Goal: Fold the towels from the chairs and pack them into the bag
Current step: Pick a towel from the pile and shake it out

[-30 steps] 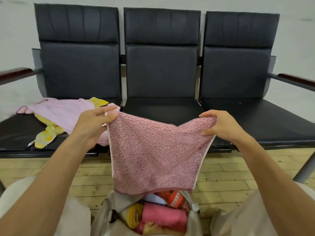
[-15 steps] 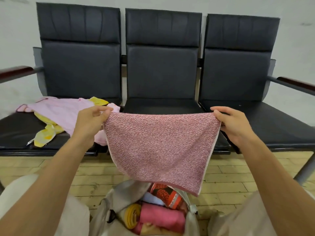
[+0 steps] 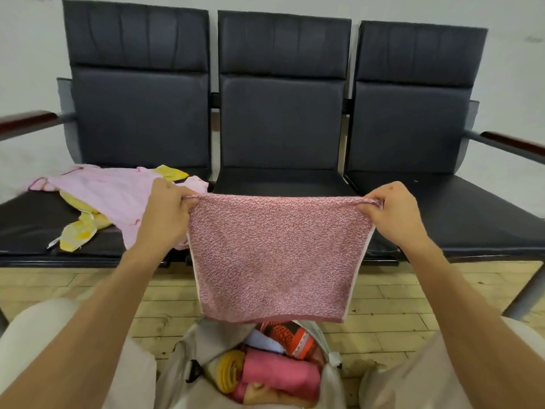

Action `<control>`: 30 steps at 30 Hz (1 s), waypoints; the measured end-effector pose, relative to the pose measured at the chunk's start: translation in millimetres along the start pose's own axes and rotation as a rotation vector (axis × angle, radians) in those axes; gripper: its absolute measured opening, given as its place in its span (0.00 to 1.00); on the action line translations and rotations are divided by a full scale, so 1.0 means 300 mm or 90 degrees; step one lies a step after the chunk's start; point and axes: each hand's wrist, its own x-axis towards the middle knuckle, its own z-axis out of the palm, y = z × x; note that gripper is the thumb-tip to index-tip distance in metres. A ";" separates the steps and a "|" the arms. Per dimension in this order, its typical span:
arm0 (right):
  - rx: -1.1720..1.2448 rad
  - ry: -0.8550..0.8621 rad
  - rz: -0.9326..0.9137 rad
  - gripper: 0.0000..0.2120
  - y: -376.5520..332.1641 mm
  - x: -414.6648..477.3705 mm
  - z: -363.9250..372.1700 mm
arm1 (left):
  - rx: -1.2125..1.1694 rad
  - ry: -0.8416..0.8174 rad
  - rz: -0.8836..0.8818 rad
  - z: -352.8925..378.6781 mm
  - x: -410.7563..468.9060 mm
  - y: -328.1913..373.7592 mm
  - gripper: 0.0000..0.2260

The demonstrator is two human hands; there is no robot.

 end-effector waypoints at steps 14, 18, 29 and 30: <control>0.142 -0.493 0.021 0.09 -0.057 -0.045 0.009 | -0.318 -0.286 -0.091 0.026 -0.045 0.054 0.12; 0.242 -0.608 0.061 0.10 -0.049 -0.040 -0.011 | -0.549 -0.455 -0.117 -0.001 -0.067 0.092 0.10; 0.369 -0.148 0.085 0.10 -0.014 0.005 -0.069 | -0.627 -0.207 -0.246 -0.055 -0.008 0.059 0.10; 0.288 -0.085 0.048 0.09 -0.016 0.007 -0.071 | -0.561 -0.119 -0.243 -0.051 -0.004 0.055 0.10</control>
